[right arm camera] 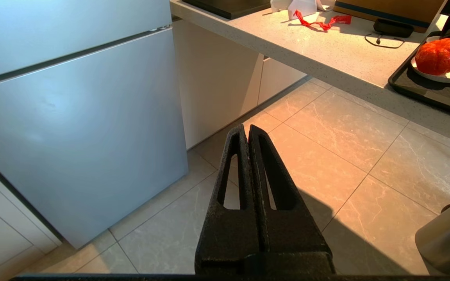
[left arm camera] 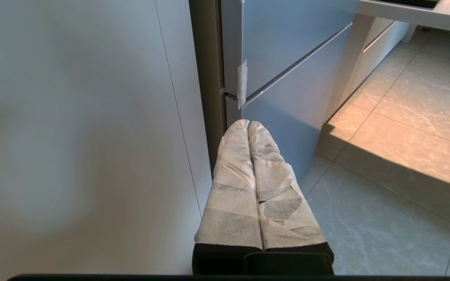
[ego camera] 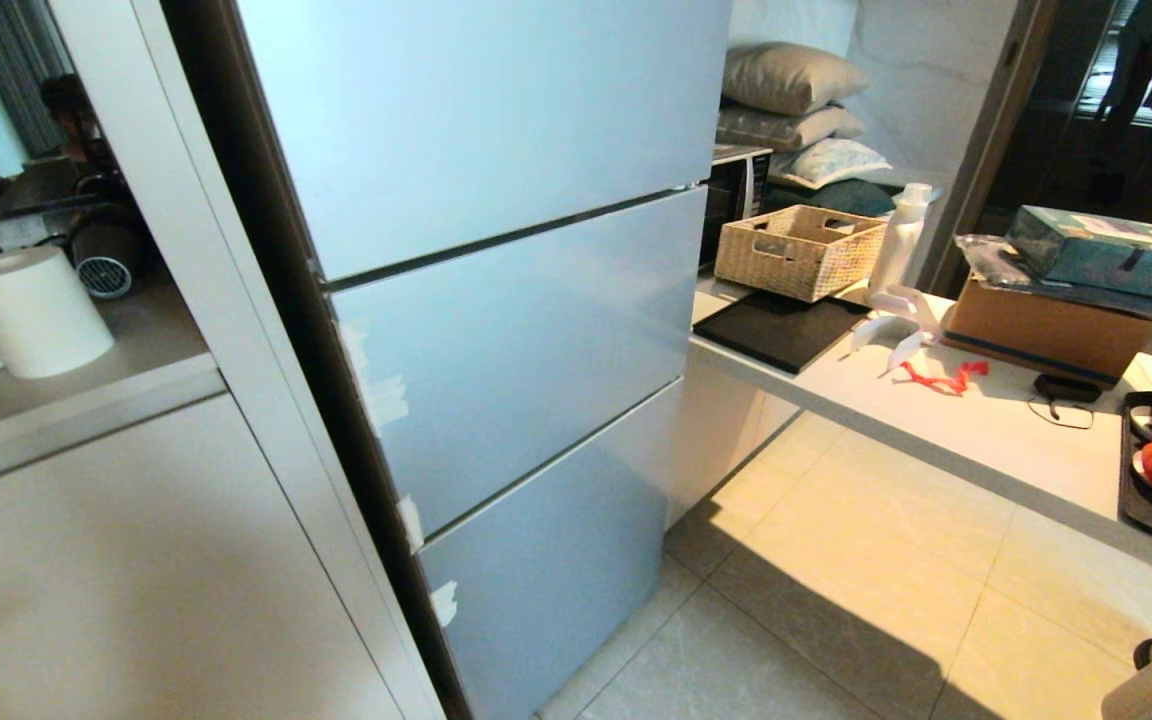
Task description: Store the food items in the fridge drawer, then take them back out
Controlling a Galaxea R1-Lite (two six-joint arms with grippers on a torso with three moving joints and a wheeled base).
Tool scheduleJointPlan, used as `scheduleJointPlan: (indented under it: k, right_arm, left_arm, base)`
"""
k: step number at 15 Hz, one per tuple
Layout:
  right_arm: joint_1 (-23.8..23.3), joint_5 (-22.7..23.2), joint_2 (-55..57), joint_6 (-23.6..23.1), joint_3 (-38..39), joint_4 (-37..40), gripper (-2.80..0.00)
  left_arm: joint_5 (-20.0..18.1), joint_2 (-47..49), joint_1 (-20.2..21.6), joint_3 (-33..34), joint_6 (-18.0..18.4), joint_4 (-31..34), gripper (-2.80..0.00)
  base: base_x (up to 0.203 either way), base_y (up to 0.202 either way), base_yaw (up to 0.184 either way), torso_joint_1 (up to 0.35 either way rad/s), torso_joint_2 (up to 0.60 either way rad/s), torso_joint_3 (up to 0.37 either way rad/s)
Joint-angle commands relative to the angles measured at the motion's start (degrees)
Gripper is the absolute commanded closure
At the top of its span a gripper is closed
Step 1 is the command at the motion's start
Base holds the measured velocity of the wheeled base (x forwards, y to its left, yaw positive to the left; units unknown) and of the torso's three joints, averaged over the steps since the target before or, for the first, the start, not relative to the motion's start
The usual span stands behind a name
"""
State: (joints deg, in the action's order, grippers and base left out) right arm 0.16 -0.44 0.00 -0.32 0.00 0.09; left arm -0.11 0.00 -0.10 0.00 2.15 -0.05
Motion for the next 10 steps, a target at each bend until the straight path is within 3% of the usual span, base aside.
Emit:
scheduleJointPlan:
  k: [1, 6, 8, 10]
  right_arm:
    - [0.0, 0.0, 0.1, 0.0, 0.0, -0.1, 0.0]
    - [0.0, 0.0, 0.1, 0.0, 0.0, 0.0, 0.0]
    - [0.0, 0.0, 0.1, 0.0, 0.0, 0.0, 0.0]
    - [0.0, 0.0, 0.1, 0.0, 0.0, 0.0, 0.0]
  left_arm:
    - [0.1, 0.1, 0.0, -0.1, 0.0, -1.4, 0.0]
    - [0.1, 5.2, 0.0, -9.3, -1.1, -3.2, 0.0]
    - [0.0, 13.7, -0.1, -13.1, -6.1, -3.6, 0.0]
    - [-0.6, 26.2, -0.5, -18.0, -17.1, -4.3, 0.0]
  base:
    - [0.0, 0.0, 0.0, 0.0, 0.0, 0.0]
    - [0.0, 0.0, 0.0, 0.0, 0.0, 0.0]
    - [0.0, 0.0, 0.0, 0.0, 0.0, 0.0]
    - [0.0, 0.0, 0.0, 0.0, 0.0, 0.0]
